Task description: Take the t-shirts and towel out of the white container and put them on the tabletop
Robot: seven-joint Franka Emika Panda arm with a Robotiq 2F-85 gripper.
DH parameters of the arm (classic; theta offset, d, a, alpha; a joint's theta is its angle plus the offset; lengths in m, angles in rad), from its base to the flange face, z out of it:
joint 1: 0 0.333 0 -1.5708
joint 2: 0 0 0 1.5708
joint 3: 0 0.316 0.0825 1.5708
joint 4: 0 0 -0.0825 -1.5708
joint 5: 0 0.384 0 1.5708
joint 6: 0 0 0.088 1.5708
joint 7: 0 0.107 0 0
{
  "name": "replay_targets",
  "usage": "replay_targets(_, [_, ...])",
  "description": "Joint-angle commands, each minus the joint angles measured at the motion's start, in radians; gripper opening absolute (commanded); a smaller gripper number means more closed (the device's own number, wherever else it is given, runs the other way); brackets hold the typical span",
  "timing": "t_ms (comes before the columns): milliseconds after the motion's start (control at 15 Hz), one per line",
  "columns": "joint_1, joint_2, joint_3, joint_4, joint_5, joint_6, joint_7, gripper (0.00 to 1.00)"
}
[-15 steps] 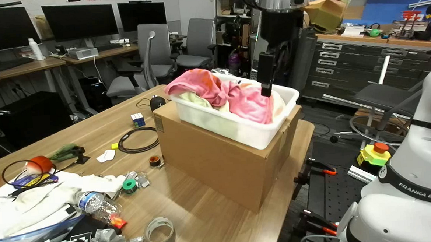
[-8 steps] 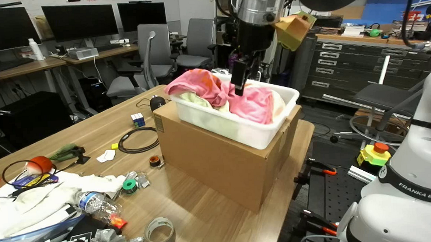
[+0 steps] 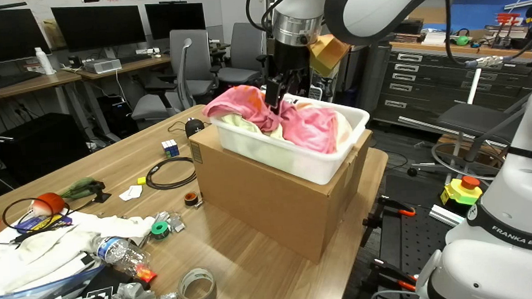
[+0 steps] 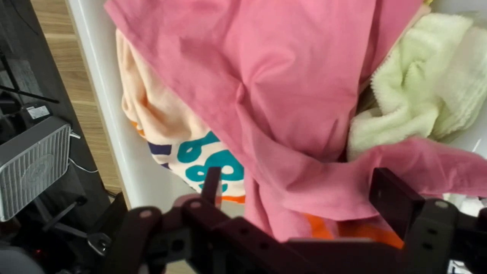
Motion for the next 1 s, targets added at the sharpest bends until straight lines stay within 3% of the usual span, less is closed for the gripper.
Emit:
replay_targets(0, [-0.004,0.06,-0.019,0.055,-0.059,0.056,0.057,1.0])
replay_targets(200, [0.007,0.082,-0.029,0.066,-0.052,0.081,0.064,1.0])
replay_targets(933, [0.051,0.14,-0.068,0.072,0.144,0.075,0.012,1.0])
